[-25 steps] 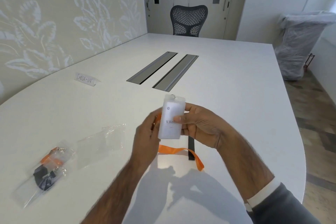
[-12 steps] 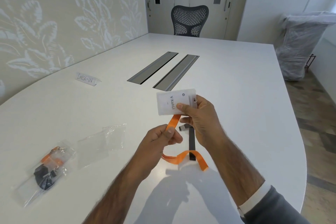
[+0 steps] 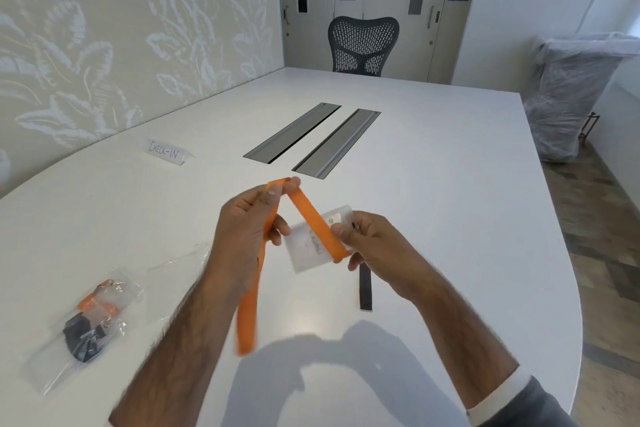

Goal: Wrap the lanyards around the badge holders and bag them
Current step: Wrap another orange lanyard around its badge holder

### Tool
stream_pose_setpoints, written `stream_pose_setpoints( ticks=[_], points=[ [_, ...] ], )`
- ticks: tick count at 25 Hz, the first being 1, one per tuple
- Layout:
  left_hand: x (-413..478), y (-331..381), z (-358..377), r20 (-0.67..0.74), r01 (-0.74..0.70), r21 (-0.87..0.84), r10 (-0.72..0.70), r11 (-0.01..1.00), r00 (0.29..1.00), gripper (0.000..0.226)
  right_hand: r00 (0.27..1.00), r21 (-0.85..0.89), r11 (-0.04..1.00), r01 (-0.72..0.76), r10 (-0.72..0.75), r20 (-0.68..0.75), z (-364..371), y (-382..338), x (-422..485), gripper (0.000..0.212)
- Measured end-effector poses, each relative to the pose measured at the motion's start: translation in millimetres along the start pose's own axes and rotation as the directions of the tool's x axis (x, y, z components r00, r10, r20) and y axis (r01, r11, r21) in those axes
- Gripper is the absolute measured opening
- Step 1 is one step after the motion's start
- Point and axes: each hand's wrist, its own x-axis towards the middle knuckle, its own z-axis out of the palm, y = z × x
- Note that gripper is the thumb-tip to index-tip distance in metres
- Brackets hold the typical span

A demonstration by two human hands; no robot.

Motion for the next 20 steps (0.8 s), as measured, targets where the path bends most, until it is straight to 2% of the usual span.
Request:
stream_pose_setpoints(
  ticks=[2, 4, 5, 7, 9, 13, 17, 20],
  points=[
    [9, -10, -8, -0.027, 0.041, 0.045, -0.04, 0.998, 0.999, 0.023, 0.992, 0.17, 0.985, -0.032, 0.01, 0.127, -4, -3, -7, 0.037],
    [14, -24, -10, 0.0, 0.128, 0.039, -0.128, 0.991, 0.992, 0.022, 0.985, 0.325, 0.945, -0.035, -0.023, 0.173, -6, -8, -10, 0.04],
    [13, -32, -10, 0.024, 0.171, 0.045, -0.173, 0.984, 0.985, 0.02, 0.986, 0.363, 0.931, -0.024, -0.038, 0.165, -5, -10, -11, 0.038],
    [4, -48, -6, 0.05, 0.226, 0.174, -0.238, 0.958, 0.97, 0.017, 0.991, 0.422, 0.907, 0.016, -0.071, 0.114, -4, -16, -11, 0.033],
    [-12, -58, 3, 0.066, 0.256, 0.282, -0.284, 0.925, 0.956, 0.011, 0.997, 0.472, 0.88, 0.059, -0.074, 0.013, -6, -24, -10, 0.029],
    [-41, -63, 21, 0.271, 0.259, 0.252, -0.325, 0.932, 0.906, 0.019, 0.973, 0.364, 0.929, 0.061, 0.026, -0.229, -11, -29, 1, 0.019],
    [-55, -58, 26, 0.254, 0.245, 0.26, -0.311, 0.934, 0.916, 0.014, 0.918, 0.306, 0.95, 0.061, 0.067, -0.391, -16, -15, 7, 0.019],
    [-61, -45, 25, 0.327, 0.206, 0.263, -0.288, 0.942, 0.9, 0.014, 0.882, 0.25, 0.967, 0.045, 0.079, -0.465, -17, -4, 4, 0.02]
  ],
)
